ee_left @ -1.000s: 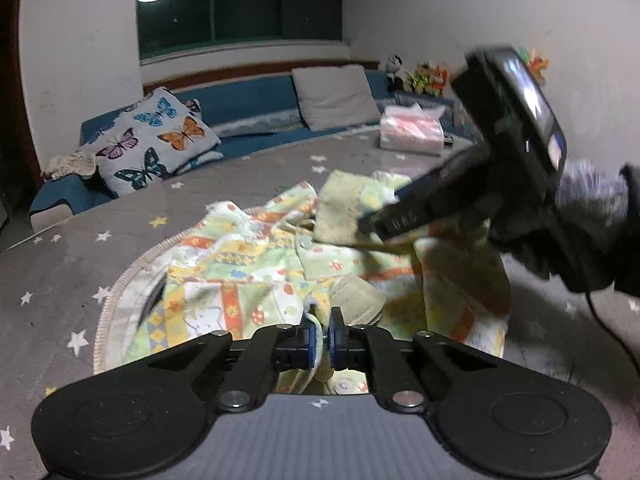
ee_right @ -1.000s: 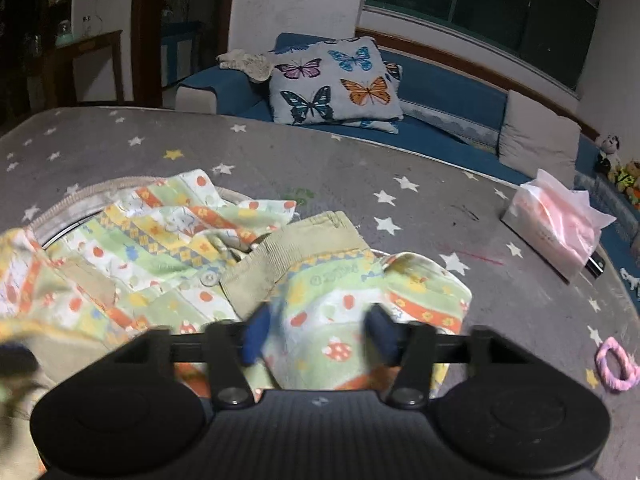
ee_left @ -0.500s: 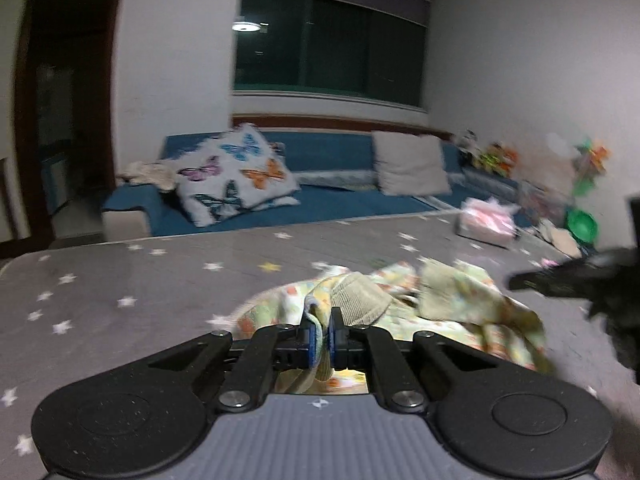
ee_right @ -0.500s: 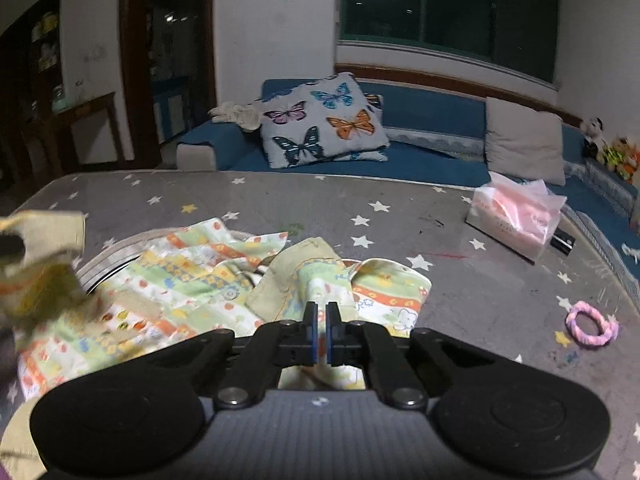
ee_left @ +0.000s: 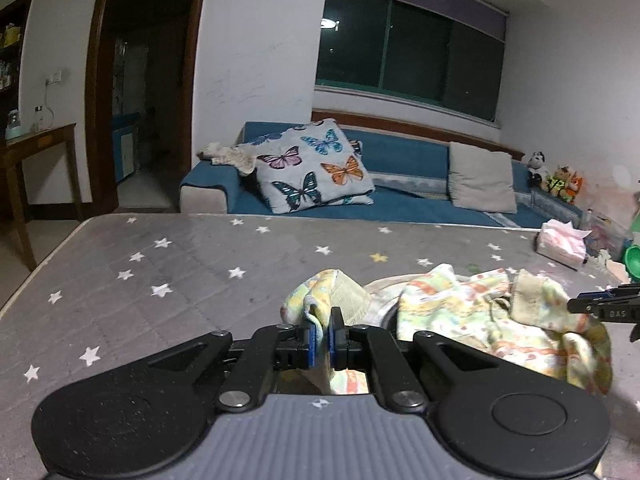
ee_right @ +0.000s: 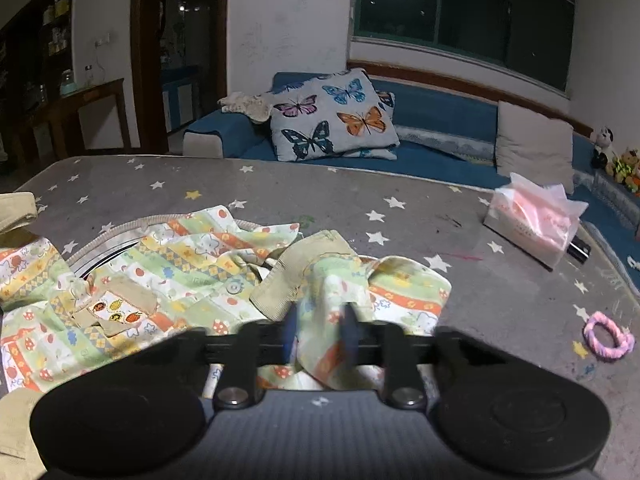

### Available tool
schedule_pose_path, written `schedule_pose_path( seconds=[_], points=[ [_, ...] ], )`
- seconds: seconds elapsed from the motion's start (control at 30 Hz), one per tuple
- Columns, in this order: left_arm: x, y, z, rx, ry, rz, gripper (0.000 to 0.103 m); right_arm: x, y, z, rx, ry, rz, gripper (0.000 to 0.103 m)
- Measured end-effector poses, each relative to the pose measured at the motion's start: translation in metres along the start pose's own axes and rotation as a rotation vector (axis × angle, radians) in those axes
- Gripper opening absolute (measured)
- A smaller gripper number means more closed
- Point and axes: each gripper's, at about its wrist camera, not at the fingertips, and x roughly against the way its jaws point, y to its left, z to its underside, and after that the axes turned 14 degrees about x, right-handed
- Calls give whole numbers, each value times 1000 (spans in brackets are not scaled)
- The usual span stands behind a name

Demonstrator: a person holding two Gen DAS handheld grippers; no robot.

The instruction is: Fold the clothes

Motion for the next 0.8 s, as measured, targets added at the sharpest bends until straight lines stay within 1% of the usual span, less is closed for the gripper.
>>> schedule_pose_path(
  seconds=[0.1, 0.13, 0.17, 0.2, 0.23, 0.33, 0.4, 0.43, 0.47, 0.5, 0.53, 0.57, 0.6, 0.67, 0.8],
  points=[
    [-3, 3, 2, 2, 10, -7, 7, -6, -1, -1, -3, 9, -2, 13],
    [-4, 4, 3, 3, 13, -7, 7, -9, -1, -2, -8, 15, -4, 23],
    [-4, 4, 4, 4, 15, -7, 7, -12, -2, -3, -6, 21, 4, 45],
    [-5, 4, 5, 4, 17, -7, 7, -16, -2, -3, -4, 28, 11, 56],
    [-5, 3, 5, 2, 19, -8, 7, -19, -2, -4, -3, 34, 18, 63],
    [-7, 3, 7, 2, 26, -11, 7, -31, -2, -4, 6, 62, 17, 63],
    [-8, 3, 7, 3, 30, -14, 7, -40, -2, -3, 13, 84, 9, 56],
    [-9, 3, 8, 3, 31, -15, 7, -44, -1, -2, 19, 97, 10, 42],
    [-9, 3, 8, 3, 32, -16, 7, -47, -1, -1, 20, 103, 8, 24],
    [-9, 3, 9, 3, 32, -16, 7, -50, -2, 1, 9, 111, -1, 18],
    [-9, 4, 9, 2, 31, -16, 7, -50, -4, 3, -5, 106, -7, 15],
    [-9, 4, 8, 1, 31, -17, 7, -47, -4, 4, -3, 98, -4, 10],
    [-8, 4, 7, 0, 31, -18, 7, -44, -4, 4, -1, 90, -2, 7],
    [-9, 5, 7, 2, 31, -22, 7, -39, -3, 5, 3, 73, 2, 4],
    [-7, 5, 6, 5, 27, -26, 7, -25, -1, 4, 14, 41, 6, 4]
  ],
)
